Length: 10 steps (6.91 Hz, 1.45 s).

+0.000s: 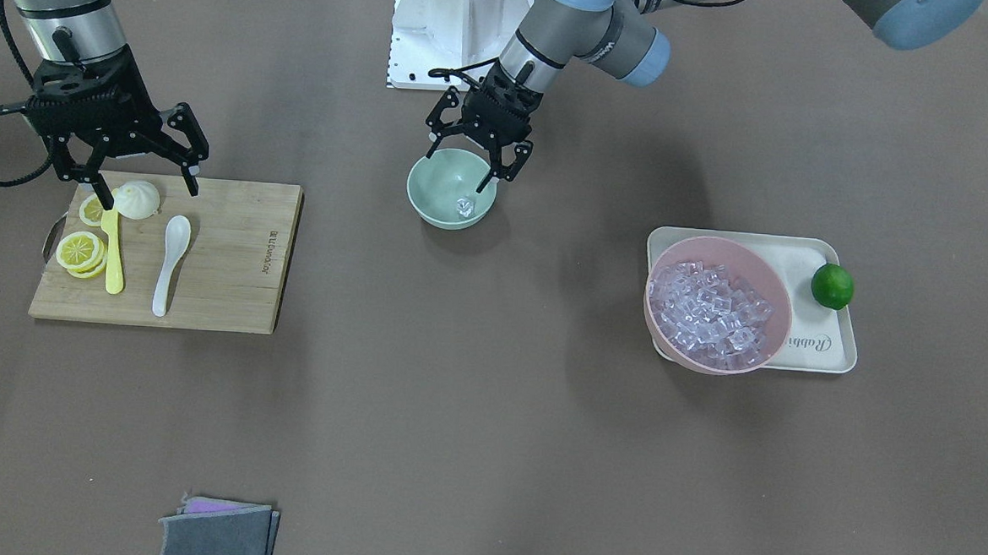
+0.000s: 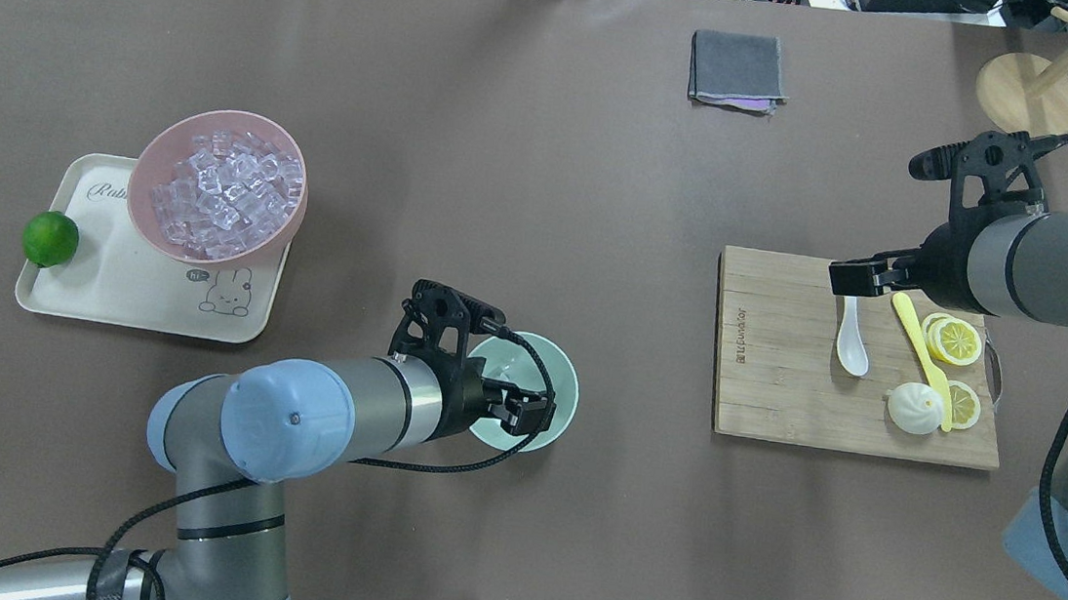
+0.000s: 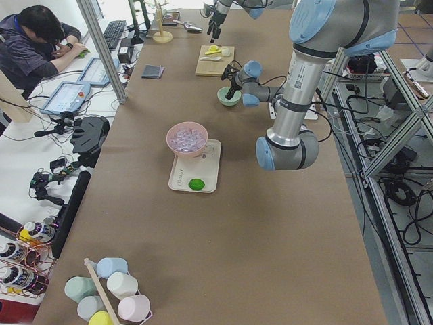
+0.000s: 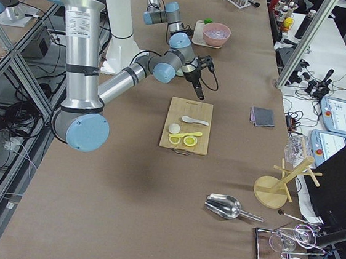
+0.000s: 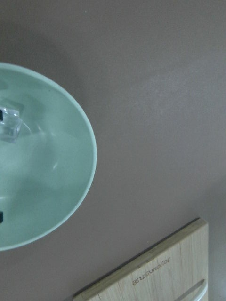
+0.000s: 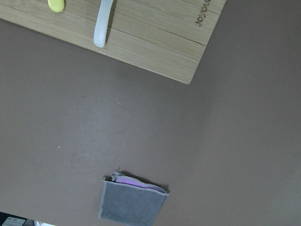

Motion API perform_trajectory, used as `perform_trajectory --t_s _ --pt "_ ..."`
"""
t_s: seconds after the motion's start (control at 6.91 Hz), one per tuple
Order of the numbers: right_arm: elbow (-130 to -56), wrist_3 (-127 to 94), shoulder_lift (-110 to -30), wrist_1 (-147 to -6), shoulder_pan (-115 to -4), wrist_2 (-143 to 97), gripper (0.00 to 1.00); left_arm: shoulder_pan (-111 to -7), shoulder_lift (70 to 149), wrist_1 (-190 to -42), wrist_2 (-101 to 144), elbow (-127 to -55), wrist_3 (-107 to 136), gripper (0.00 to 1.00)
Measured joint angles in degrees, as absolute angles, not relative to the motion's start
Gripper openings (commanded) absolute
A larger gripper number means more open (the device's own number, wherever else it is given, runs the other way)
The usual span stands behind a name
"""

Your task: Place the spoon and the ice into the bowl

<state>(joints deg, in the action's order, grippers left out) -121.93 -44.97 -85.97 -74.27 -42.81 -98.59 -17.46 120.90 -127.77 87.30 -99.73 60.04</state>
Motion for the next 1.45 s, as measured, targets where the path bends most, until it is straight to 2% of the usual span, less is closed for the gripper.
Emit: perform_trajectory --t_s 0.43,0.87,1.16,1.45 --pt "-121.65 -50.40 -86.04 -74.33 -41.03 -96.32 1.00 -31.61 119.97 -108.65 106.64 -109.08 58.03 0.98" --pt "-121.39 -52.20 -86.07 -74.40 -38.72 -94.30 1.00 -51.80 112.76 -93.07 116.70 -111.20 28.71 0.98" --pt "-120.86 -53.47 -86.02 -74.34 -37.96 -94.21 1.00 -68.69 105.48 -84.76 122.71 -109.33 4.20 0.98" --pt "-120.06 -53.75 -85.65 -74.37 -37.52 -94.32 1.00 -86.21 99.22 -81.51 125.55 -100.40 -16.43 0.98"
